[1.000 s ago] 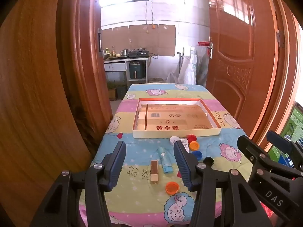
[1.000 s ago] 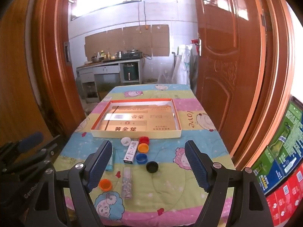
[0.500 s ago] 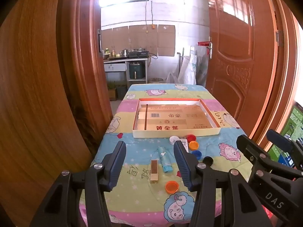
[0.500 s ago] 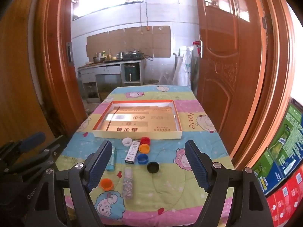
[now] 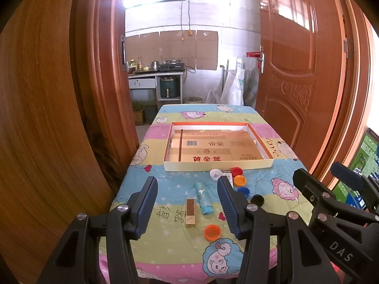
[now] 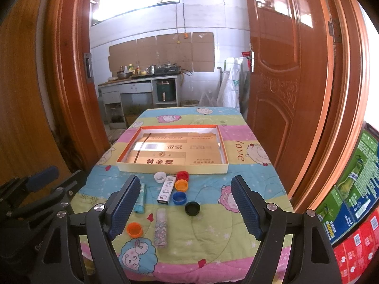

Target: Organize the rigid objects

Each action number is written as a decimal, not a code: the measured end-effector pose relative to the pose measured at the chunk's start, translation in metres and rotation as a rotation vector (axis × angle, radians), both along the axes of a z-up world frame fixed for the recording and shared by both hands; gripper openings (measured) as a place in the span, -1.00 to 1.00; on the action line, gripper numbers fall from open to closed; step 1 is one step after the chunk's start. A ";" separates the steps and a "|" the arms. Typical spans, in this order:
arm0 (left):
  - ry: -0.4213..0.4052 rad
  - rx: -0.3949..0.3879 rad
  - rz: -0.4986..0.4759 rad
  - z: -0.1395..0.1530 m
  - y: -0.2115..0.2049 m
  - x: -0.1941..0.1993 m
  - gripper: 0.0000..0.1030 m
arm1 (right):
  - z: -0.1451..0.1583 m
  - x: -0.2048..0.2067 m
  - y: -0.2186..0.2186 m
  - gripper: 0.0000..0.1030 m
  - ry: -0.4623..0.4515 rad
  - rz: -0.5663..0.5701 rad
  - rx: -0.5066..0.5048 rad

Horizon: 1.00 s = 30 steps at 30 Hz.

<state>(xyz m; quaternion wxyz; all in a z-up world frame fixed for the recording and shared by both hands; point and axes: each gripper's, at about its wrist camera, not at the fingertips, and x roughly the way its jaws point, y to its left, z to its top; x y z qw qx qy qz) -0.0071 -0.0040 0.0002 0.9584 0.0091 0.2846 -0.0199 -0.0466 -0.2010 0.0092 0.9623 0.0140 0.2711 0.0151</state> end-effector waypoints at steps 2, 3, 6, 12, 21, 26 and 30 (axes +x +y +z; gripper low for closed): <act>0.001 0.001 0.000 0.000 0.000 0.000 0.03 | 0.000 0.000 0.001 0.56 -0.001 0.000 0.000; 0.001 0.000 -0.001 0.000 0.000 0.000 0.03 | 0.000 0.000 0.000 0.56 0.000 0.000 0.000; -0.001 0.001 0.001 0.000 -0.001 0.000 0.03 | 0.000 0.000 0.000 0.56 -0.001 0.000 0.000; 0.001 -0.001 -0.001 0.000 0.000 0.000 0.03 | 0.000 0.000 0.000 0.56 0.000 0.001 0.001; 0.004 -0.003 -0.004 0.000 -0.002 -0.003 0.03 | 0.007 -0.007 0.010 0.56 0.001 0.006 0.002; 0.003 -0.004 -0.003 0.000 -0.002 -0.003 0.03 | 0.006 -0.006 0.008 0.56 0.001 0.006 0.002; 0.004 -0.004 -0.003 0.001 -0.001 -0.002 0.03 | 0.006 -0.007 0.010 0.56 0.002 0.006 0.002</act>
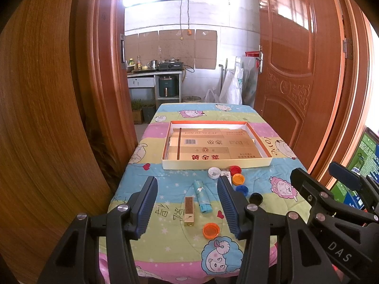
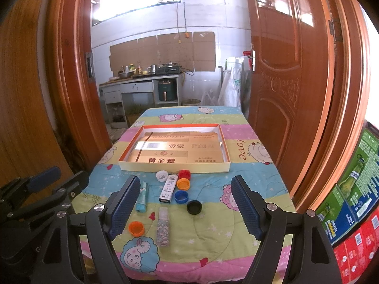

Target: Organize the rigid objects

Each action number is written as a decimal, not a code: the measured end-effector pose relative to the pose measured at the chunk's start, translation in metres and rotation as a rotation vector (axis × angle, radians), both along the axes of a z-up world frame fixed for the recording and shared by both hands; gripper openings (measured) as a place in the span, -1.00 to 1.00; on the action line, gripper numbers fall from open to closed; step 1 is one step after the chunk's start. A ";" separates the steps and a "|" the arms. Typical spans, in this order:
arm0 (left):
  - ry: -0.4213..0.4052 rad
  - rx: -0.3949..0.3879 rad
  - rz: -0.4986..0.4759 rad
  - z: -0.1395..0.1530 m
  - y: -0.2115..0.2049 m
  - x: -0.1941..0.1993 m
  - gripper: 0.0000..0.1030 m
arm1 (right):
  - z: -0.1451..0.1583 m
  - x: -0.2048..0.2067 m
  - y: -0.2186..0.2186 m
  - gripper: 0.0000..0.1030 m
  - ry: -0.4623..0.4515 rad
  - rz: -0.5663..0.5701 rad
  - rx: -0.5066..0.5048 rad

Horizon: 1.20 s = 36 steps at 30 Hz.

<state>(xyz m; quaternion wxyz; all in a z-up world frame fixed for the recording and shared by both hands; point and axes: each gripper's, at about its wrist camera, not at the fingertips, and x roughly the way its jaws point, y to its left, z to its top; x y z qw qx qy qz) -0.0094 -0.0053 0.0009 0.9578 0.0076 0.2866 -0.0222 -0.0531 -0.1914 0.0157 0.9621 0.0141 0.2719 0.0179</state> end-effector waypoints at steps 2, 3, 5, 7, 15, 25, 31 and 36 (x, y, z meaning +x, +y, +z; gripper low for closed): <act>0.000 0.000 0.001 0.000 0.000 0.000 0.03 | 0.000 0.000 -0.001 0.56 0.000 0.001 0.001; 0.000 0.000 0.001 0.000 -0.001 -0.001 0.03 | -0.001 0.001 -0.002 0.56 0.000 0.000 0.000; 0.000 -0.001 0.001 0.000 0.000 0.000 0.03 | 0.000 0.000 -0.001 0.56 -0.001 0.001 0.001; 0.000 -0.001 0.001 0.000 0.000 0.000 0.03 | -0.001 0.001 -0.002 0.56 -0.001 0.000 0.001; 0.005 -0.003 -0.001 -0.001 -0.001 -0.001 0.03 | -0.001 0.000 -0.002 0.56 0.000 0.001 0.002; 0.037 -0.011 -0.009 -0.009 0.001 0.004 0.03 | -0.005 -0.003 -0.002 0.56 0.004 0.018 0.036; 0.050 -0.023 -0.012 -0.022 0.011 0.010 0.03 | -0.018 0.001 -0.013 0.56 0.004 -0.047 -0.020; 0.091 -0.032 -0.028 -0.048 0.021 0.019 0.03 | -0.041 0.011 -0.026 0.56 0.059 -0.043 0.010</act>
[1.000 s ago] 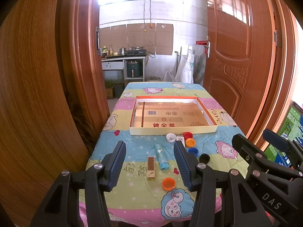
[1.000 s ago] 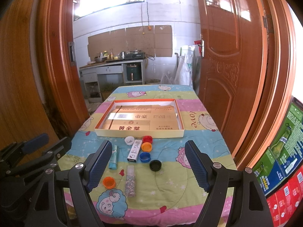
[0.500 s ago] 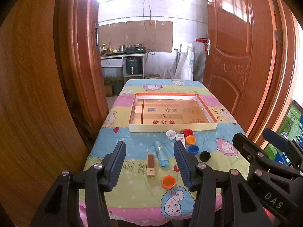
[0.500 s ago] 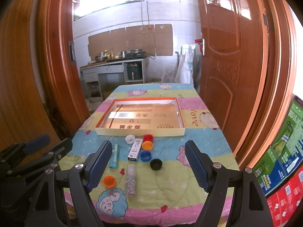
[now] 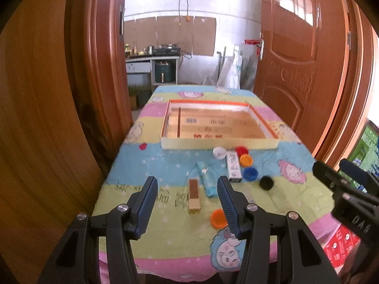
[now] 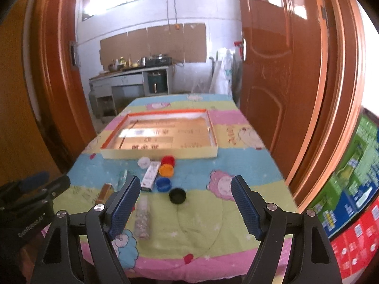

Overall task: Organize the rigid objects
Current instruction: 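Grasp the gold-brown box with the left tool while the right tool grasps the patterned glass tube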

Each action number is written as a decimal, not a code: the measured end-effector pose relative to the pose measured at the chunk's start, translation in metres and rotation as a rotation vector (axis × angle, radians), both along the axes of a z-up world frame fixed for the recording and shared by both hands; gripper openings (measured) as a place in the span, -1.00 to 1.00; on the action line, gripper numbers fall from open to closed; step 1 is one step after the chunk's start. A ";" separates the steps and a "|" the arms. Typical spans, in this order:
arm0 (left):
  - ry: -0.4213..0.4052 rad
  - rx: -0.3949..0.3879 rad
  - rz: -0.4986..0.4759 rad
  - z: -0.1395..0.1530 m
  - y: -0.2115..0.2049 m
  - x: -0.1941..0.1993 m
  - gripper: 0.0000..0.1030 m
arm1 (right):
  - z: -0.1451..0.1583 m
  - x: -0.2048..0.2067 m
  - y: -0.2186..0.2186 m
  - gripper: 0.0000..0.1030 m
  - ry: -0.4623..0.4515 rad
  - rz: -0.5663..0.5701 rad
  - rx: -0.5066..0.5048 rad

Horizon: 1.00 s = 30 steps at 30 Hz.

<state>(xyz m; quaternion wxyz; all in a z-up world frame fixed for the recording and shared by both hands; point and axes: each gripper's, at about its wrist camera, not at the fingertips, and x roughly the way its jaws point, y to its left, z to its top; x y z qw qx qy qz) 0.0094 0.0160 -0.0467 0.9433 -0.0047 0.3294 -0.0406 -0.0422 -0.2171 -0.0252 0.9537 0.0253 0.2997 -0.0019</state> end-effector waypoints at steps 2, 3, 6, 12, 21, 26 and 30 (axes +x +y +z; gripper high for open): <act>0.010 0.008 -0.014 -0.011 0.001 0.003 0.03 | -0.009 0.005 -0.004 0.56 0.017 0.005 0.013; 0.016 0.008 -0.024 -0.016 0.001 0.005 0.03 | -0.013 0.007 -0.005 0.56 0.025 0.010 0.017; 0.046 -0.019 -0.062 -0.030 0.000 0.012 0.03 | -0.025 0.015 -0.006 0.56 0.054 0.038 0.037; 0.107 -0.021 -0.078 -0.058 -0.008 0.032 0.03 | -0.044 0.027 0.003 0.56 0.113 0.107 0.068; 0.187 -0.058 -0.062 -0.089 0.000 0.068 -0.14 | -0.067 0.038 0.007 0.56 0.185 0.120 0.090; 0.203 -0.054 -0.069 -0.093 -0.001 0.078 -0.35 | -0.073 0.043 0.012 0.56 0.206 0.137 0.097; 0.197 -0.088 -0.075 -0.094 0.003 0.079 -0.65 | -0.079 0.046 0.021 0.37 0.229 0.195 0.113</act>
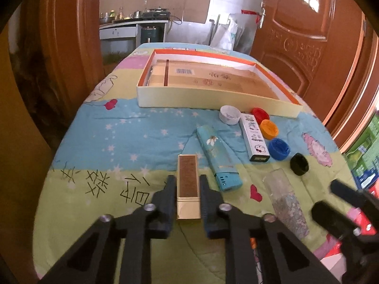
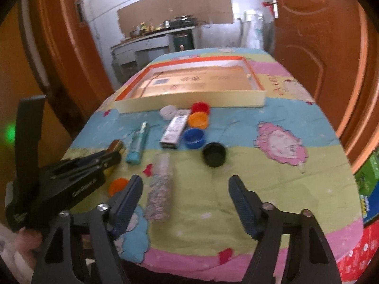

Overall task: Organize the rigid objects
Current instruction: 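Grasp the gold-brown box with the left tool while the right tool grasps the patterned glass tube, then carry the gold-brown box and glass tube with both tools into the cardboard tray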

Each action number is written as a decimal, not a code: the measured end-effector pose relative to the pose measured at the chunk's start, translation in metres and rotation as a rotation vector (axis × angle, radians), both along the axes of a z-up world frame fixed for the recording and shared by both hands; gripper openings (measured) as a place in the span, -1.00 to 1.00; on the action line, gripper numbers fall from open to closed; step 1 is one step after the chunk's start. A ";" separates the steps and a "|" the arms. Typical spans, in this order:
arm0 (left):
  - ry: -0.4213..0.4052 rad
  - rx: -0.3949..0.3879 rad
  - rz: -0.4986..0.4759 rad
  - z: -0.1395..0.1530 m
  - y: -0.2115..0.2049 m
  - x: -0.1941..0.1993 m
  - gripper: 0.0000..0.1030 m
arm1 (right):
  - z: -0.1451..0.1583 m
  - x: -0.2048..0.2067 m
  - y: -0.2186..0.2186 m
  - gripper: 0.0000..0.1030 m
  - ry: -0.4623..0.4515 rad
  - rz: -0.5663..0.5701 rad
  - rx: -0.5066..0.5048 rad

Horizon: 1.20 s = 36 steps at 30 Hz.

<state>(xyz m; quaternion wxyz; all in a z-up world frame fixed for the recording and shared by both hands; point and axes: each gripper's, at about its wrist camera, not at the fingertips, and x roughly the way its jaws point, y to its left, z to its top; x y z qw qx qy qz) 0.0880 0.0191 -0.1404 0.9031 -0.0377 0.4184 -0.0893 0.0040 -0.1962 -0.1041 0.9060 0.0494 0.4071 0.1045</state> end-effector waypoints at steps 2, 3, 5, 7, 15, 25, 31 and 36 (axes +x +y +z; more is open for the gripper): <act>-0.001 -0.012 0.000 0.000 0.002 -0.001 -0.65 | -0.004 0.003 0.008 0.22 0.016 0.036 0.004; -0.003 -0.012 -0.001 0.000 0.002 -0.002 -0.65 | -0.007 0.005 0.012 0.09 0.025 0.049 0.002; -0.005 -0.008 0.000 0.001 0.002 -0.002 -0.65 | -0.013 0.012 0.020 -0.15 0.049 0.070 -0.007; -0.008 -0.010 0.005 0.001 0.003 -0.004 -0.65 | -0.019 0.015 0.025 -0.42 0.060 0.074 -0.015; -0.010 -0.045 0.014 0.001 0.012 -0.005 -0.65 | -0.024 0.022 0.036 -0.60 0.071 0.088 -0.049; -0.041 -0.053 0.028 0.019 0.018 -0.008 -0.65 | 0.002 0.013 0.017 -0.60 0.009 0.065 0.009; -0.079 -0.026 0.010 0.038 0.007 -0.008 -0.65 | 0.017 0.015 0.012 -0.60 -0.024 0.055 0.017; -0.087 -0.023 -0.003 0.049 0.000 -0.002 -0.65 | 0.027 0.019 0.011 -0.60 -0.043 0.054 0.011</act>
